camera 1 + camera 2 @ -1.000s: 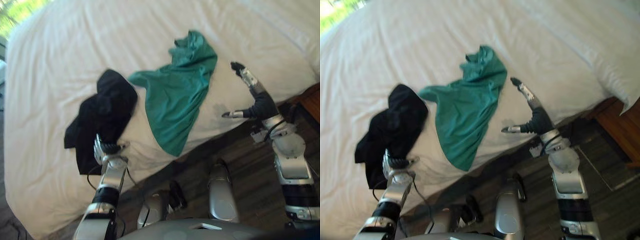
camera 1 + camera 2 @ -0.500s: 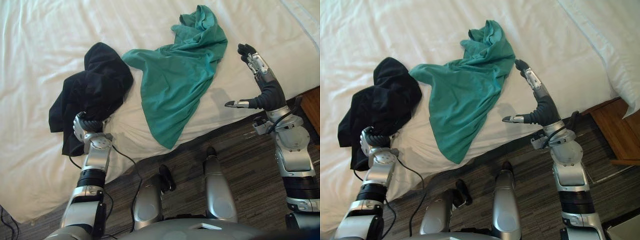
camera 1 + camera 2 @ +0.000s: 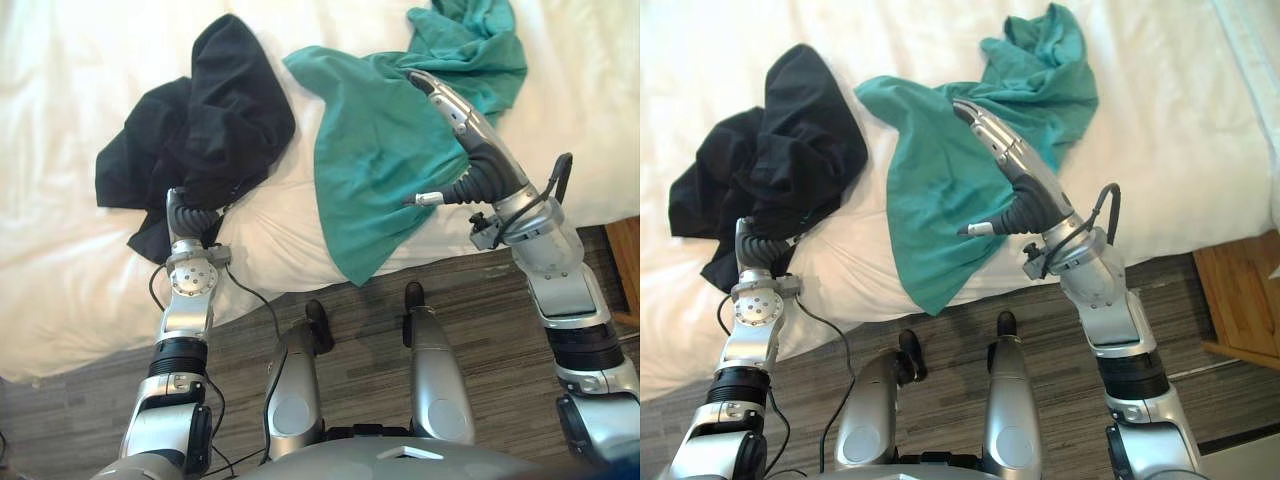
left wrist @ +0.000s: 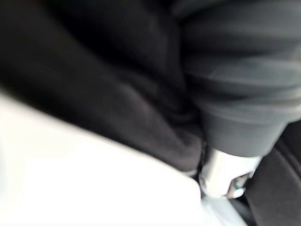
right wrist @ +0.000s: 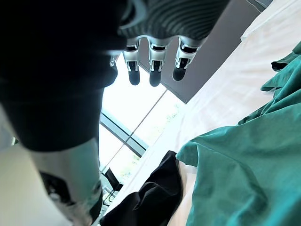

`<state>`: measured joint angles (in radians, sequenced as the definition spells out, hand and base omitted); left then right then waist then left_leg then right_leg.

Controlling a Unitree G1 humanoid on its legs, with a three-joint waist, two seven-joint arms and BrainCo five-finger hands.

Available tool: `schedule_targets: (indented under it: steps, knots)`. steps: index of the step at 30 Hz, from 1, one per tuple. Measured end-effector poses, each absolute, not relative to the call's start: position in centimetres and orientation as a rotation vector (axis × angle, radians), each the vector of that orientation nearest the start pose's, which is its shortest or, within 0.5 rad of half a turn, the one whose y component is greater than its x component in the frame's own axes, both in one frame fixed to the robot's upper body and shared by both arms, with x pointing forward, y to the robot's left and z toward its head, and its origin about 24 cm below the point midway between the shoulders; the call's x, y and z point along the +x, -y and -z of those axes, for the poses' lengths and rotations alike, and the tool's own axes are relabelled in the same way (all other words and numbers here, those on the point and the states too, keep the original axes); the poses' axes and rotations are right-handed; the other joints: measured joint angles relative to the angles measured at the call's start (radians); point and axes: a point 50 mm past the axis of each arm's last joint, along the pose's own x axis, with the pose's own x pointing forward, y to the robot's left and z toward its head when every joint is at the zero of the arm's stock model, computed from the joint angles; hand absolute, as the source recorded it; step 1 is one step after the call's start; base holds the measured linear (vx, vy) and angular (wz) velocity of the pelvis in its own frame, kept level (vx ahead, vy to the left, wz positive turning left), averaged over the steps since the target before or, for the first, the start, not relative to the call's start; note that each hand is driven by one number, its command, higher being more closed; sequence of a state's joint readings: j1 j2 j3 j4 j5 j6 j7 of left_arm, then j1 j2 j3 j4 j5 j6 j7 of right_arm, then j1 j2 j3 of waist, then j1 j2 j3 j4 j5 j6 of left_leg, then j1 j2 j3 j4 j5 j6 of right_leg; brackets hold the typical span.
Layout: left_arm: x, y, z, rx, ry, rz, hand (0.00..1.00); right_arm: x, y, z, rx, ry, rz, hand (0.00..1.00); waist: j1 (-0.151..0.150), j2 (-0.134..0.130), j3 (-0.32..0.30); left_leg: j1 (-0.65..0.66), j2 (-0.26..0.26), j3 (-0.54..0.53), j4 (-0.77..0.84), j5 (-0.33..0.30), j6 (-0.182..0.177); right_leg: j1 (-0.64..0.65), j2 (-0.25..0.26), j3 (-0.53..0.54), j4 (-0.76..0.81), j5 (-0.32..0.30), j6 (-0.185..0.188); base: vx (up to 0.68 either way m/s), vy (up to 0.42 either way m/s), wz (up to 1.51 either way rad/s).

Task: Tidy the bed and pick cloth on bed and put in laundry

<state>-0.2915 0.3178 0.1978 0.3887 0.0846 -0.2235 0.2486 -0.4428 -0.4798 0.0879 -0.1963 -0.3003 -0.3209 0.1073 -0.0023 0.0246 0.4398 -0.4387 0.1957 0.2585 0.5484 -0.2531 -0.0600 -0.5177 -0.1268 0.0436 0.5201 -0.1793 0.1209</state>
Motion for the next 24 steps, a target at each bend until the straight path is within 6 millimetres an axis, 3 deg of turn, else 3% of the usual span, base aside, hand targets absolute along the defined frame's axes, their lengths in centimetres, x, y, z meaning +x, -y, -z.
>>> schedule_targets:
  steps: [5,9,12,14,17,18,21,24]
  knots:
    - [29.4,-26.1,-9.7,0.21,0.274,-0.353,1.0,29.7,16.2,-21.9,-0.863,0.765,-0.128,0.0,0.021,-0.01,0.014,-0.042,-0.002,-0.05,0.013,0.001,0.001,-0.006,-0.002,-0.043,-0.006,-0.004,-0.006,0.04,-0.011,0.22]
    - [29.0,-26.1,-10.9,0.183,0.325,-0.272,1.0,31.3,19.8,-20.9,-0.904,0.607,0.052,0.0,0.049,-0.01,0.018,-0.094,-0.005,-0.079,0.02,0.003,0.0,-0.037,-0.005,-0.069,-0.006,-0.005,-0.007,0.04,-0.011,0.18]
    - [28.8,-26.2,-11.4,0.194,0.343,-0.222,1.0,32.7,22.3,-20.3,-0.954,0.476,0.135,0.0,0.052,-0.001,0.033,-0.119,-0.012,-0.11,0.022,0.01,0.001,-0.041,-0.014,-0.103,-0.005,-0.008,-0.012,0.04,-0.019,0.29]
    - [28.6,-26.5,-11.9,0.203,0.368,-0.205,1.0,33.4,23.1,-21.0,-0.946,0.457,0.181,0.0,0.055,0.002,0.032,-0.153,-0.02,-0.133,0.019,0.02,0.0,-0.07,-0.018,-0.114,0.001,-0.01,-0.015,0.02,-0.03,0.2]
    - [28.3,-26.6,-12.1,0.21,0.39,-0.211,1.0,34.0,23.6,-23.2,-0.929,0.485,0.232,0.0,0.055,0.027,0.039,-0.188,-0.023,-0.152,0.02,0.031,-0.001,-0.099,-0.021,-0.131,0.008,-0.011,-0.016,0.0,-0.032,0.14]
    - [28.2,-26.7,-11.9,0.198,0.391,-0.228,1.0,34.3,23.9,-24.1,-0.926,0.493,0.245,1.0,0.053,0.041,0.04,-0.199,-0.024,-0.16,0.019,0.036,-0.003,-0.107,-0.023,-0.14,0.011,-0.012,-0.018,-0.02,-0.031,0.12]
    - [28.0,-26.9,-11.3,0.182,0.378,-0.279,1.0,35.2,24.0,-25.9,-0.957,0.483,0.228,1.0,0.053,0.055,0.038,-0.208,-0.03,-0.16,-0.001,0.056,-0.007,-0.134,-0.03,-0.142,0.028,-0.014,-0.023,-0.03,-0.038,0.06]
    - [27.9,-27.0,-10.5,0.165,0.364,-0.329,1.0,35.7,23.9,-26.4,-0.945,0.468,0.2,1.0,0.052,0.06,0.035,-0.203,-0.034,-0.16,-0.029,0.081,-0.014,-0.145,-0.032,-0.146,0.04,-0.017,-0.033,-0.03,-0.064,0.07]
